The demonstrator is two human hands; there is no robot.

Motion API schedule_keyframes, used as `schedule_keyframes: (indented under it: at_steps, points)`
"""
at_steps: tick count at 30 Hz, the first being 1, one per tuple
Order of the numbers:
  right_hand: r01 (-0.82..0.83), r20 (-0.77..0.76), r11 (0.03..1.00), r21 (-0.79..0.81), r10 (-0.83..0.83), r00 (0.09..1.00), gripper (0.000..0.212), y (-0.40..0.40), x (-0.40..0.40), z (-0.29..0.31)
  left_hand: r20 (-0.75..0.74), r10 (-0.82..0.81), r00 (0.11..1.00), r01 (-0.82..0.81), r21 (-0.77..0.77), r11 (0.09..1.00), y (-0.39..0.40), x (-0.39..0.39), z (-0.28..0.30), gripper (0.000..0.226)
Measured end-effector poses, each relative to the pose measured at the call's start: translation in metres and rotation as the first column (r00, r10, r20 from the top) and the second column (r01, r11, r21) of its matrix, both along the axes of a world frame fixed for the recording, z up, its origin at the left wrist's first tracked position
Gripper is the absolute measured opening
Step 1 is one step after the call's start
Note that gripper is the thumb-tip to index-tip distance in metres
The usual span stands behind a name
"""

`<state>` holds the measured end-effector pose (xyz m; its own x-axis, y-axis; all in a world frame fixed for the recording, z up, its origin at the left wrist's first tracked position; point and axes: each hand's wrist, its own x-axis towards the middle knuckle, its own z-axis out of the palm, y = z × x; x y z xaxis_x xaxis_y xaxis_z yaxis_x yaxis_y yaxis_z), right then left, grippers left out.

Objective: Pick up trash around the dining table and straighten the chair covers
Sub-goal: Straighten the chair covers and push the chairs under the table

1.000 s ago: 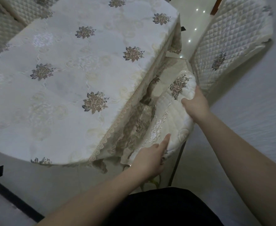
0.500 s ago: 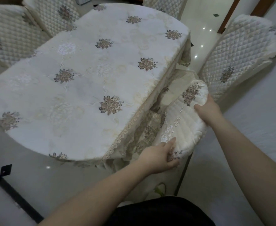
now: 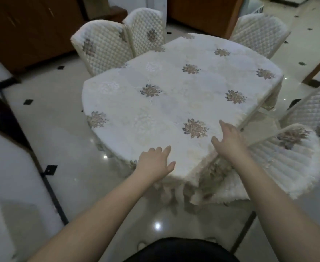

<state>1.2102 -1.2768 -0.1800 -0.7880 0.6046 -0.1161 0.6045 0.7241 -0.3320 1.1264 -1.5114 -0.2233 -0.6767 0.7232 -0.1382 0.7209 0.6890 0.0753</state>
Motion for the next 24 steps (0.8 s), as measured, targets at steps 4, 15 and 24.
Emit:
schedule_keyframes:
  at_steps: [4, 15, 24]
  points:
    - [-0.220, -0.009, 0.973, 0.071, 0.221, 0.975, 0.059, -0.079, -0.039, -0.003, 0.025, 0.173, 0.985, -0.173, 0.015, 0.985, -0.077, -0.030, 0.000, 0.061]
    - [-0.589, 0.013, 0.803, 0.095, 0.590, 0.807, 0.053, -0.220, -0.116, -0.013, -0.066, 0.472, 0.879, -0.461, 0.129, 0.878, -0.209, -0.053, 0.021, 0.075]
    - [-0.705, 0.033, 0.709, 0.031, 0.704, 0.710, 0.052, -0.259, -0.204, -0.029, -0.072, 0.607, 0.792, -0.598, 0.112, 0.794, -0.267, -0.116, 0.026, 0.074]
